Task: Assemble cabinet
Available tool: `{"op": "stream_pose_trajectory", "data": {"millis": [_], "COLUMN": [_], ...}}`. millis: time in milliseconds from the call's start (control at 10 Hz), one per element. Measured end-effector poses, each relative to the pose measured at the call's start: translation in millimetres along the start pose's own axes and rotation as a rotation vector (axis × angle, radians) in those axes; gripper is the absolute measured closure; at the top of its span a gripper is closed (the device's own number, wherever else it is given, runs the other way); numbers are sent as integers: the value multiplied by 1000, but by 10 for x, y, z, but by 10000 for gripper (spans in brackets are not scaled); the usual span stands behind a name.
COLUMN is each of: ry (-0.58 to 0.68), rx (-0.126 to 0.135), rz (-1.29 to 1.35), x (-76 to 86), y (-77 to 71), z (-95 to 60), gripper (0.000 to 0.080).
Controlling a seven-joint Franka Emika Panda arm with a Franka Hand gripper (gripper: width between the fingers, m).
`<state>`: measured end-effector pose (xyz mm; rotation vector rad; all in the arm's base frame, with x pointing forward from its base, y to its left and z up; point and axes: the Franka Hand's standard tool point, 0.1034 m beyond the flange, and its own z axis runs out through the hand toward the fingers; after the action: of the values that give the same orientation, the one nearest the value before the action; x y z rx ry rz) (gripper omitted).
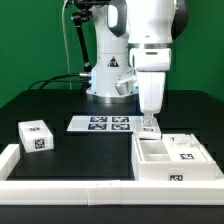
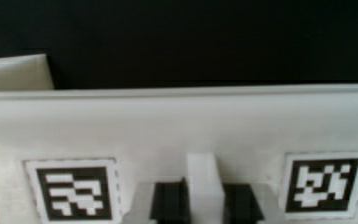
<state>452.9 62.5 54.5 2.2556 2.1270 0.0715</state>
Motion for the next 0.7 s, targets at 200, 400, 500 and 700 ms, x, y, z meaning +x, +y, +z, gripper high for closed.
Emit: {"op": "stream_pose_trajectory", "data": {"millis": [200, 400, 500, 700], "ry": [0, 16, 16, 12], "rx": [-6, -33, -30, -26], "rz": [1, 4, 4, 3], "x": [5, 37, 32, 20], "y": [45, 38, 25, 42], "z": [-19, -19, -13, -16], "gripper": [729, 729, 729, 729]}}
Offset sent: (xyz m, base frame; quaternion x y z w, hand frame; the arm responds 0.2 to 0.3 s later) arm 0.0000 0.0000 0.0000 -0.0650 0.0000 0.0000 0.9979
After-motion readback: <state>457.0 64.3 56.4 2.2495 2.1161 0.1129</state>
